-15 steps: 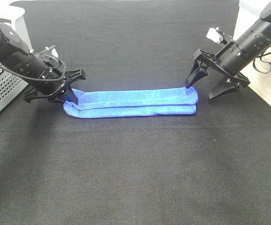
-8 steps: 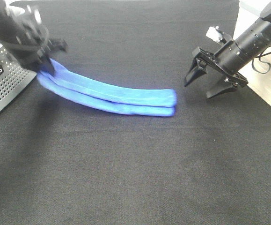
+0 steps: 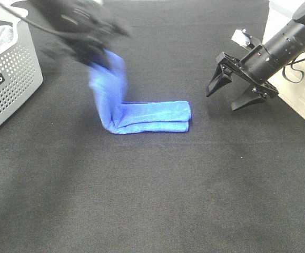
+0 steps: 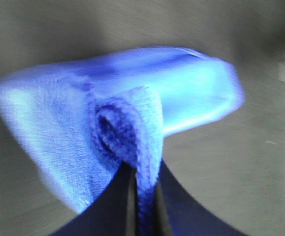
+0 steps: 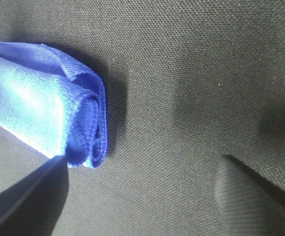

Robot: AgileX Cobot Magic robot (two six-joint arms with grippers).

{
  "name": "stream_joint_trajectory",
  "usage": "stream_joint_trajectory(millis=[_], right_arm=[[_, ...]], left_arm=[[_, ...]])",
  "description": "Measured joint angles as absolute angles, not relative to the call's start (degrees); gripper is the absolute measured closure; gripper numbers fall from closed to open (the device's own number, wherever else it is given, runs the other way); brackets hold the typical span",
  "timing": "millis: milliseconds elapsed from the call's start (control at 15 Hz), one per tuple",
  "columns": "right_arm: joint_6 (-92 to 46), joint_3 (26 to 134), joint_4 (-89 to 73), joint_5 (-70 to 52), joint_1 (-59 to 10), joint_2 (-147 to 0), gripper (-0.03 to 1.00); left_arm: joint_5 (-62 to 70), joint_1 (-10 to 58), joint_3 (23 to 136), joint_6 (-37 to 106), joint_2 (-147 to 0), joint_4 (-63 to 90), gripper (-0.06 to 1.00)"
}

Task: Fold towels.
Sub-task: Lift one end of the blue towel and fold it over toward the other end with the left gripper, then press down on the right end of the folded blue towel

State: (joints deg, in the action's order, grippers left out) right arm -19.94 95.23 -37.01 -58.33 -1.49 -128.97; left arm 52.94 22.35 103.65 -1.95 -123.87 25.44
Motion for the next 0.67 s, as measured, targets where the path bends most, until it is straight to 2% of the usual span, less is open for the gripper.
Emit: stream_joint_trajectory(millis=[200,333,533,667], right_arm=[[-19.9,95.2,-37.0,-58.7,-1.5,-128.9,0.20],[-19.9,95.2,-37.1,-58.7,-1.5,-128.6,0.20],[-19.9,95.2,-37.1,-58.8,-1.5,-128.5,0.20],[-19.9,95.2,-37.6,-58.8,-1.5,-128.5,0.20]], left_arm=[[46.4,26.0,103.6,-4.8,-129.2,28.9,0.85],[43.3,26.6,103.6,-5.1,-130.7,32.0,0.72],[39.7,27.4,103.6,-5.2,-131.3,37.6,0.47],[39.1,27.4,103.6,-5.2,-131.3,40.2,0.43]])
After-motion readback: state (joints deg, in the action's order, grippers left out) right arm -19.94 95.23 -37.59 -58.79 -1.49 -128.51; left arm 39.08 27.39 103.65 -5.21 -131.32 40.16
